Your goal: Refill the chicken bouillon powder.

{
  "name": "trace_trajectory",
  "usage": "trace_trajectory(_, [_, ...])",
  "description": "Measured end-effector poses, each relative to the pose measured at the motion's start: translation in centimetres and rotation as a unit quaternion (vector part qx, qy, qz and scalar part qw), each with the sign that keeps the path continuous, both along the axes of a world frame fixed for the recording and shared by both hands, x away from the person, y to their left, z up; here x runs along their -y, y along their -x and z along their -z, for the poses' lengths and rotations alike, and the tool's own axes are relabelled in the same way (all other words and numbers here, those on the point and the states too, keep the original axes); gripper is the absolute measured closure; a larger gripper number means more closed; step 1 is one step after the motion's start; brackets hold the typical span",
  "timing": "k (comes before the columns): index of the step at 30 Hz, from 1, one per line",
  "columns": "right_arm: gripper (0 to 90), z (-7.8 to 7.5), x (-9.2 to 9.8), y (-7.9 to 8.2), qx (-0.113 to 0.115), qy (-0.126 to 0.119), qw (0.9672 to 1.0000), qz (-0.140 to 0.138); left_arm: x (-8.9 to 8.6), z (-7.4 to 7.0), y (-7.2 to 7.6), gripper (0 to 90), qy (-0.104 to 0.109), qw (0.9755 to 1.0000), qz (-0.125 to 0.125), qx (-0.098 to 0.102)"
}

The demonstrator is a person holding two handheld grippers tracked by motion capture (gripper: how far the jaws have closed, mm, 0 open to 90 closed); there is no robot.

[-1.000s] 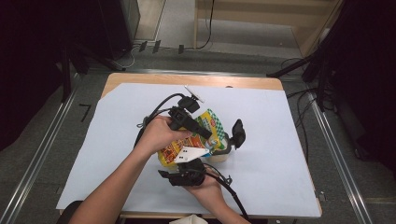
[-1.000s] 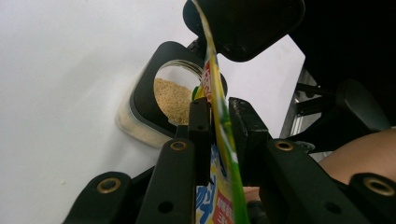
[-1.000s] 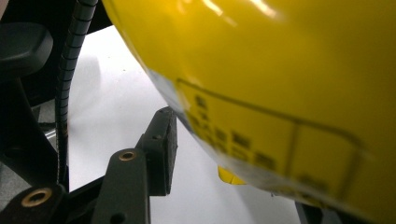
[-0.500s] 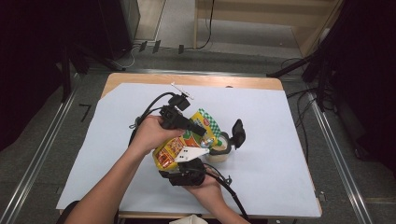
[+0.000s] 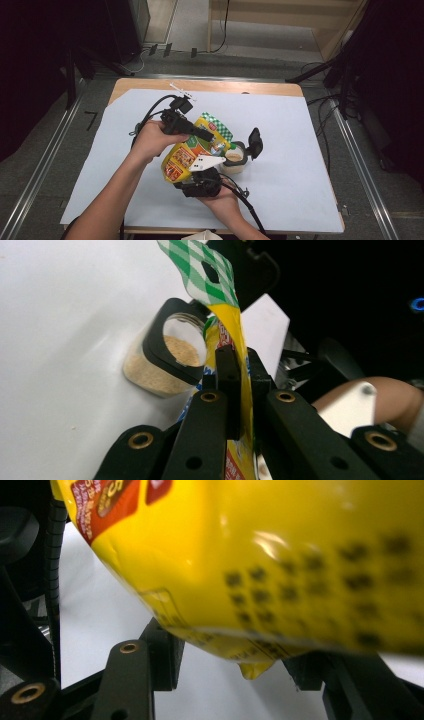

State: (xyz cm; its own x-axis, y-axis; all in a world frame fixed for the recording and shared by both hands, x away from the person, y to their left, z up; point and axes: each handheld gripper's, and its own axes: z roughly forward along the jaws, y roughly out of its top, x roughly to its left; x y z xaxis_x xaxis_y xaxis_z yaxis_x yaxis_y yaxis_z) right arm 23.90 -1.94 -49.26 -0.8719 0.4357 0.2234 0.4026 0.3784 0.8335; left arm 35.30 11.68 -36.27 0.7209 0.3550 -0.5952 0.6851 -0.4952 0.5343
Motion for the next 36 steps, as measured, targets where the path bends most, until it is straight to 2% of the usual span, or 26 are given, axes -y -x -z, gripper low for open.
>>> trace_trajectory(5, [49.7, -0.1, 0.1, 0.0, 0.004, 0.001, 1.0, 0.007, -1.2, -0.4, -0.2, 90.0, 0.024, 0.9997, -0.001, -0.006])
trace_trajectory(10, [49.4, -0.4, 0.5, -0.4, 0.006, -0.004, 0.9999, 0.016, -2.5, -1.1, -0.4, 90.0, 0.042, 0.999, -0.014, 0.0])
trace_trajectory(18, [48.0, -0.8, 1.0, -0.7, 0.003, -0.018, 0.9994, 0.031, -4.7, -2.0, -0.6, 90.0, 0.033, 0.9979, -0.05, 0.023])
trace_trajectory(19, [48.0, -0.9, 1.1, -0.8, 0.004, -0.011, 0.9994, 0.034, -4.9, -2.1, -0.6, 90.0, 0.036, 0.9977, -0.052, 0.024])
trace_trajectory(24, [47.5, -1.0, 1.4, -1.1, 0.002, -0.015, 0.9988, 0.046, -6.0, -2.6, -0.7, 90.0, 0.046, 0.9966, -0.062, 0.031])
trace_trajectory(36, [46.9, -1.2, 1.7, -1.3, 0.007, -0.021, 0.9984, 0.052, -8.3, -3.3, -0.9, 90.0, 0.06, 0.9937, -0.088, 0.037])
